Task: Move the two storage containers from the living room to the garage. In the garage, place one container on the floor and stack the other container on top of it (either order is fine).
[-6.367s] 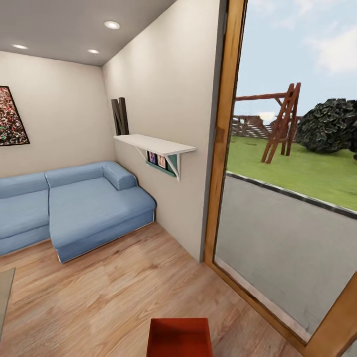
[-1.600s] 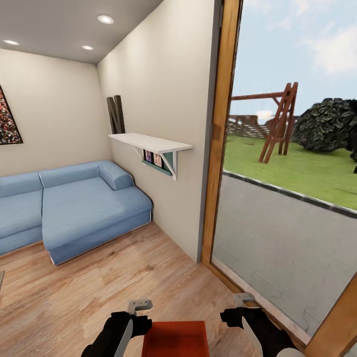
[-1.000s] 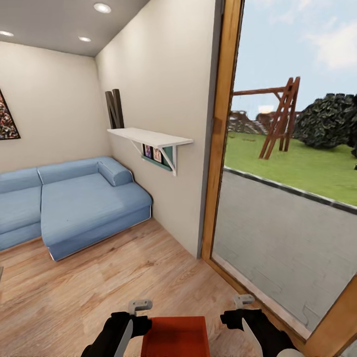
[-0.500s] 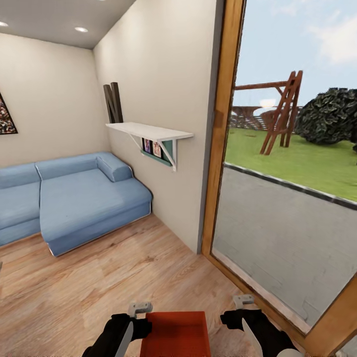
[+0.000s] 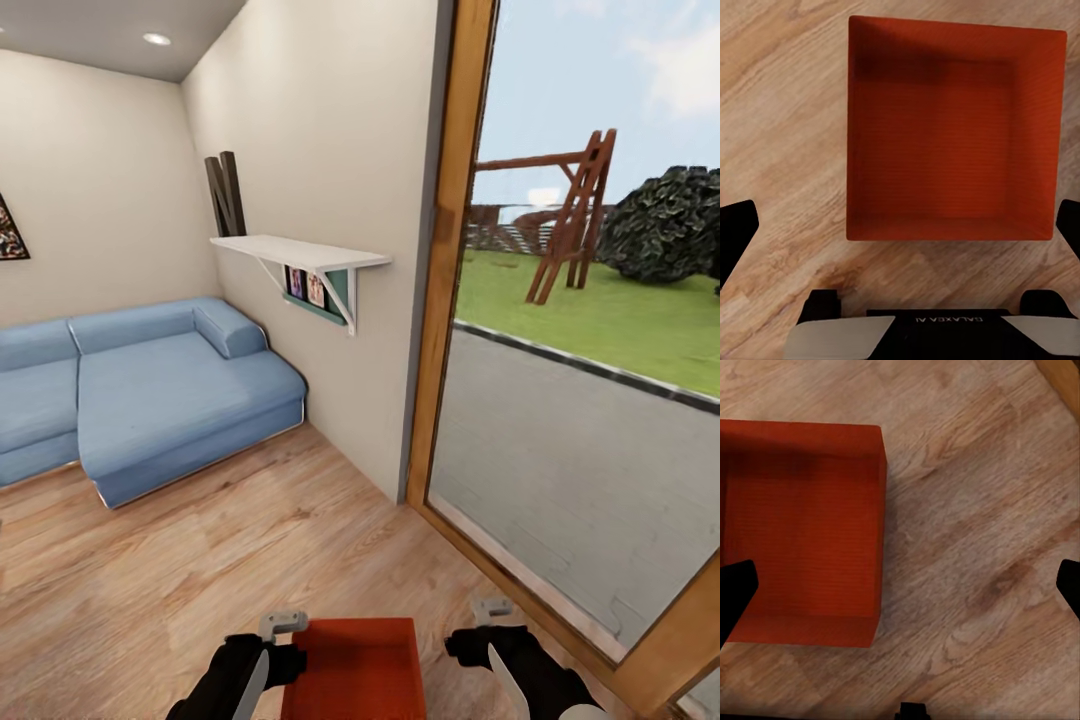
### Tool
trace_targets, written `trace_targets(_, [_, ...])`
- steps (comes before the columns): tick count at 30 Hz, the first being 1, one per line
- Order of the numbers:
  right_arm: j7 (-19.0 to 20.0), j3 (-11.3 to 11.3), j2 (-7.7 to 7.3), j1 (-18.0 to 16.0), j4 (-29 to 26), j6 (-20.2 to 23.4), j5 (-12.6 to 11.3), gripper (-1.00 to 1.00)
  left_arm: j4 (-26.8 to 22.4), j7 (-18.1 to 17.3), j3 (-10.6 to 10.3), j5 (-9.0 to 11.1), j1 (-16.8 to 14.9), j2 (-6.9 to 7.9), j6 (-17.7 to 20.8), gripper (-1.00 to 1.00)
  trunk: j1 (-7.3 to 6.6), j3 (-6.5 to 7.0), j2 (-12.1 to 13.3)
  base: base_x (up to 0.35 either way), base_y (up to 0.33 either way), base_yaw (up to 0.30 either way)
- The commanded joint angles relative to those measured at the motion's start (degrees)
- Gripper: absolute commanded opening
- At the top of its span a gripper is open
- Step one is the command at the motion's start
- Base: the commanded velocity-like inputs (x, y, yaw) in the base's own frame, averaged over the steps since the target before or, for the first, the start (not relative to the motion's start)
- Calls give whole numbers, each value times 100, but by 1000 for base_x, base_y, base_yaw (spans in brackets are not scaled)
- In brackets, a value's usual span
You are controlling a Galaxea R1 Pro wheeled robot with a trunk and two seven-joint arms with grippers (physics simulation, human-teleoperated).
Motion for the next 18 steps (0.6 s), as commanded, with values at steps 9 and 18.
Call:
trace_targets(9, [15,14,5,-2,78,35,21,100,1,15,18,-13,-4,-6,33,100,199,-252,-368,0,0,0])
trace_targets(18, [22,11,6,-2,107,27,17,100,31,243,20,-31,-5,36,-37,100,396,-497,-729,0,0,0])
